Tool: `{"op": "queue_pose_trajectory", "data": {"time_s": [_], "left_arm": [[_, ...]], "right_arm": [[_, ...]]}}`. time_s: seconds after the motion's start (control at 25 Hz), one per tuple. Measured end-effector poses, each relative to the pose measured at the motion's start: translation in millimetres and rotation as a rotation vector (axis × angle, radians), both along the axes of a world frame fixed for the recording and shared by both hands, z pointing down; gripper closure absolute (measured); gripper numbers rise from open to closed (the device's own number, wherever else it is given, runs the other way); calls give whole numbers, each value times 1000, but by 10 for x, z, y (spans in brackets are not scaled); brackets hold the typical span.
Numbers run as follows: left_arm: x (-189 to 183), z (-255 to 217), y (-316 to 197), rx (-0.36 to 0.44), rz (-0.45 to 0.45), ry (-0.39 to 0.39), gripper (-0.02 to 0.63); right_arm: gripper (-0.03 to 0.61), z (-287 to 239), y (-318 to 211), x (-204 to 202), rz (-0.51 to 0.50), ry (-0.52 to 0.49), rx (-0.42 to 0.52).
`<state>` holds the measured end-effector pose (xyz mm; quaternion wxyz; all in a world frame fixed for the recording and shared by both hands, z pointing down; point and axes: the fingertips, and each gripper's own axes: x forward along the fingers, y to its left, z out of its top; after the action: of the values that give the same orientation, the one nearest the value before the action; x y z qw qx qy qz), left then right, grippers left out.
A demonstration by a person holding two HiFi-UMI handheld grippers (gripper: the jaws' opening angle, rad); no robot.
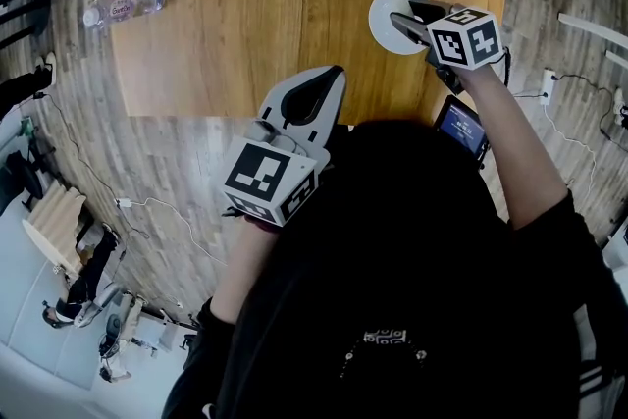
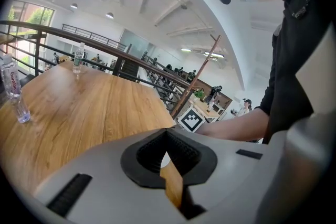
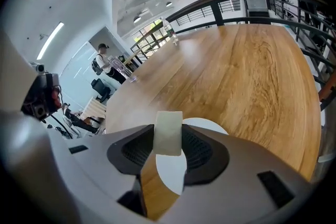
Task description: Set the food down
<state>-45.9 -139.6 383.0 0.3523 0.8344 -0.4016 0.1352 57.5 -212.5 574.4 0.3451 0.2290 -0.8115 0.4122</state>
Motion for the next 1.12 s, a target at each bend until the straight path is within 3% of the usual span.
{"op": "queue_pose_trajectory", "data": {"time_s": [0.68, 1.12], "left_arm": [[-29, 51, 34, -13, -19, 10, 615], [19, 43, 73, -15, -16, 10, 615]], "right_arm": [[403, 532, 107, 98, -17, 147, -66], [403, 567, 124, 210, -18, 207, -47]]}}
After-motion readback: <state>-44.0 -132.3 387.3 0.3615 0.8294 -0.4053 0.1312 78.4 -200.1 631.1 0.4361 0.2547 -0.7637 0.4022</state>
